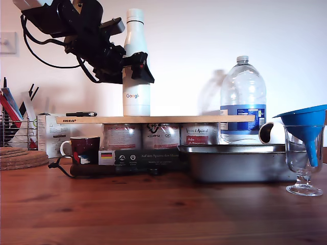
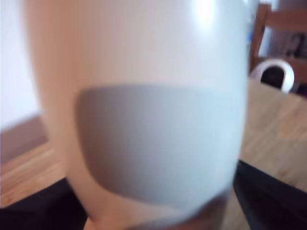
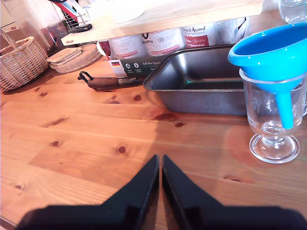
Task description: Pick up the water bottle and place it on the shelf at the back
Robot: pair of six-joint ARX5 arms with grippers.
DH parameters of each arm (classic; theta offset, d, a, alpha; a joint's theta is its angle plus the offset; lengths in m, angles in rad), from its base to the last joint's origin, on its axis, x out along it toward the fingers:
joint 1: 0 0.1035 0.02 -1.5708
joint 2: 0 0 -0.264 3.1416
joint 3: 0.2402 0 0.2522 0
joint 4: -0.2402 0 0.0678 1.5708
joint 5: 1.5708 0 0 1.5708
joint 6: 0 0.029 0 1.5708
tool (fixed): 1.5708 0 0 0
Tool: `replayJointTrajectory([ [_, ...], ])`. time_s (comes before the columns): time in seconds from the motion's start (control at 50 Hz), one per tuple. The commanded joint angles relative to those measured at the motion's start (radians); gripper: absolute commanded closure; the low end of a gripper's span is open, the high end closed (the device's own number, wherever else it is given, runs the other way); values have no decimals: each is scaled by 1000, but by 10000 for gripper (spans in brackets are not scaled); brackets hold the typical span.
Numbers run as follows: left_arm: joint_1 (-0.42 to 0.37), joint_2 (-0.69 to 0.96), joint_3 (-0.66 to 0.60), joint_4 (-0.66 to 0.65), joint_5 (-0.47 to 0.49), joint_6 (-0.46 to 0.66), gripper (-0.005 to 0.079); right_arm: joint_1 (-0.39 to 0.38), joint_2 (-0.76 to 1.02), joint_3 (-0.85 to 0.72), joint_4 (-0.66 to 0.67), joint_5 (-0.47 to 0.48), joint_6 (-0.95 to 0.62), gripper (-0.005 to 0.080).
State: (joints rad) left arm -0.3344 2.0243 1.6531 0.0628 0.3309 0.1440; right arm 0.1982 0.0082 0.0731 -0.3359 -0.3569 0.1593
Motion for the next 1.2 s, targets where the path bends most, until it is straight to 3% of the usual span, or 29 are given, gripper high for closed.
replayJointTrajectory([
  [0.0, -6, -11, 10, 5, 2, 14, -27, 5, -6, -5, 9, 0, 1, 764],
  [1.18, 18, -50, 10, -66, 92, 14, -25, 5, -6, -5, -10, 0, 1, 764],
])
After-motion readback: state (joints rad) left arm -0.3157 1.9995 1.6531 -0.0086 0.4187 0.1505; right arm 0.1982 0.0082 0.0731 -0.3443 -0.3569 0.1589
